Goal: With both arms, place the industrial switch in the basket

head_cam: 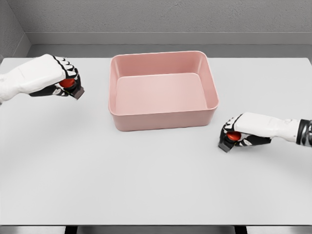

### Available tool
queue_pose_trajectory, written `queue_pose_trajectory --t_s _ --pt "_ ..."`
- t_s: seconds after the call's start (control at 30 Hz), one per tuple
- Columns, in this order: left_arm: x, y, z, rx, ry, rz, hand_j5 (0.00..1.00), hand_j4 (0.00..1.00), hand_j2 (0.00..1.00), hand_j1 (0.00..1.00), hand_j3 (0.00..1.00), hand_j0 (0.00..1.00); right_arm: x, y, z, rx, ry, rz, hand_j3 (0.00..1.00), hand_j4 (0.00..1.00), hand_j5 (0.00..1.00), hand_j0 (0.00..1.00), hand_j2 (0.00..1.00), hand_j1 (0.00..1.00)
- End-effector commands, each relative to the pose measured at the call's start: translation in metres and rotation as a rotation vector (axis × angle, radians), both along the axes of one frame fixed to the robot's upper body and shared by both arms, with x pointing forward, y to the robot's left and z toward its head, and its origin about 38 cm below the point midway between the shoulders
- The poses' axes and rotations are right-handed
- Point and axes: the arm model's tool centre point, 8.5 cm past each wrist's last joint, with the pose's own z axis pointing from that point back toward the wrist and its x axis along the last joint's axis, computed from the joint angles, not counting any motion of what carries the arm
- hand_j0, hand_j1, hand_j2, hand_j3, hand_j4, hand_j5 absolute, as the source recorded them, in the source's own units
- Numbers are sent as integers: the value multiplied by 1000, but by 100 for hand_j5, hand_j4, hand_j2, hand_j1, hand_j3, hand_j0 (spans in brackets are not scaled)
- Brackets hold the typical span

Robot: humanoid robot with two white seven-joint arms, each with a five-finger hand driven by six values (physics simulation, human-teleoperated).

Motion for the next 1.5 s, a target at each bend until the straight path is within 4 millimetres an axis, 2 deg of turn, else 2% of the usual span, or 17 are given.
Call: queue_pose_trajectory --t_s 0.0,0.07,0.27,0.3,0.5,0.7,0.73,0.87,1.07,1.3,1.47 --pt "1 -13 -8 -21 16 -25 37 37 37 37 37 37 2 -3 5 4 -9 -10 50 50 50 50 50 50" --pt "5 -25 -13 -22 28 -49 37 37 37 37 37 37 4 -6 11 7 -26 -18 50 50 50 50 50 50" --pt "10 -40 -11 -38 11 -74 37 37 37 37 37 37 12 -4 25 9 -60 -15 49 49 49 49 49 49" --pt "11 -48 -13 -47 8 -84 37 37 37 37 37 37 13 -4 27 9 -66 -15 50 50 50 50 50 50" --pt "23 -57 -12 -56 -9 -79 37 37 37 37 37 37 19 -8 41 2 -97 -21 50 50 50 50 50 50" --pt "37 -73 -22 -74 -4 -70 37 37 37 37 37 37 22 -10 51 0 -120 -24 49 49 49 49 49 49" --pt "38 -82 -29 -57 14 -93 37 37 37 37 37 37 22 -10 51 0 -120 -24 49 49 49 49 49 49" --pt "47 -95 -40 -58 32 -93 37 37 37 37 37 37 26 -9 60 5 -140 -24 48 48 48 48 48 48" --pt "63 -110 -44 -66 34 -78 37 37 37 37 37 37 29 -9 69 25 -153 -28 46 46 46 46 46 46" --pt "86 -134 -60 -67 67 -49 37 37 37 37 37 37 34 -8 82 30 -184 -25 45 45 45 45 45 45" --pt "93 -160 -72 -52 96 -67 37 37 37 37 37 37 38 -7 90 34 -200 -25 44 44 44 44 44 44"
